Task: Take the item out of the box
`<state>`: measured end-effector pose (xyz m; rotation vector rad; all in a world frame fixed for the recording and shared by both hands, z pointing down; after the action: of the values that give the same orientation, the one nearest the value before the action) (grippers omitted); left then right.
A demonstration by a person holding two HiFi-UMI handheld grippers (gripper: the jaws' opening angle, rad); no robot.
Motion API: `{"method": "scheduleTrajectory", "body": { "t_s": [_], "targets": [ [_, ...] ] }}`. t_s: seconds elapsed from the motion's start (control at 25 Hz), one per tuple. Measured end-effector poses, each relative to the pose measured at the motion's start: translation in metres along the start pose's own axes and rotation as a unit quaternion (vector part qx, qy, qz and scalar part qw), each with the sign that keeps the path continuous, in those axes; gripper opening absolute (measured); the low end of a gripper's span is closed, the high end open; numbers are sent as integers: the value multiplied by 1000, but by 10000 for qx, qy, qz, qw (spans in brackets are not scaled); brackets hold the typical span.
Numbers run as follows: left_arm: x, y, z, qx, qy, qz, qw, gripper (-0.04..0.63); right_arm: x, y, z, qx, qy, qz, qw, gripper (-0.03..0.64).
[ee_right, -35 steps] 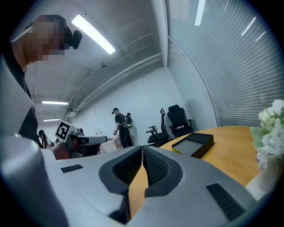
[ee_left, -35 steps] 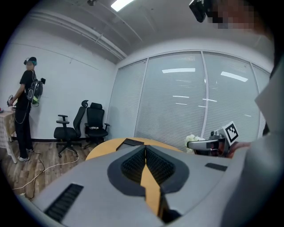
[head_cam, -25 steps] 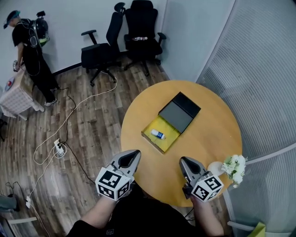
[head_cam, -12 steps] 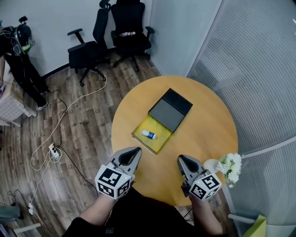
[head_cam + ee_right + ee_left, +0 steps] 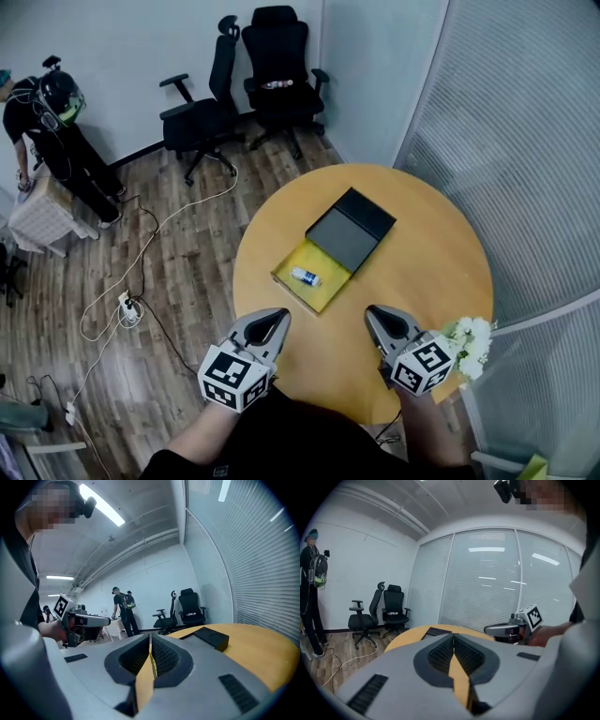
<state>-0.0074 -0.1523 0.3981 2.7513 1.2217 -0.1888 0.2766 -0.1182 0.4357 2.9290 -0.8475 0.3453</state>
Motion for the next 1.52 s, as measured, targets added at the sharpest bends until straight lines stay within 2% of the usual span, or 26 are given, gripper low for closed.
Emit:
{"method": "scheduleTrajectory", "body": {
  "t_s": [0.36,0.56,0.68,0.8,1.2,1.4,1.52],
  "targets": [
    [-17,-4,-14,-44,-142,206,9997,14,0,42,-7,-353,-305,342,9983,40],
    [-37,0,-20,19,-259,288,9992,14,-2,77,-17,-834,-527,624,9932,41],
    [-51,2,-28,32,-365,356,9987,14,-2,101,-28,-1250,-755,835,9858,48],
    [-63,5,-40,-21,-488,403,9980,14,4,126,-42,-1627,-856,935,9785,129],
    [-91,6,-71,-239,-871,464,9948,14,22,194,-96,-2593,-1372,1226,9481,153],
    [-107,3,-77,-290,-1004,505,9932,14,29,220,-128,-3019,-1503,1161,9343,169],
    [-114,1,-84,-341,-1098,523,9920,14,34,232,-145,-3291,-1649,1205,9219,173]
  ]
}}
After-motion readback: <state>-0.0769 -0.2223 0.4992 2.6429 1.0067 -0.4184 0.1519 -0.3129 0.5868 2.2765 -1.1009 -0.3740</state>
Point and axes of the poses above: the fingertips, and each gripper's own axes: y forward along the fingers, x to its right, z out of its top, the point moved 10 cm from there along -y, backward along the fingers, and after that the axes turned 14 degrees about x, right-handed, at the moved point
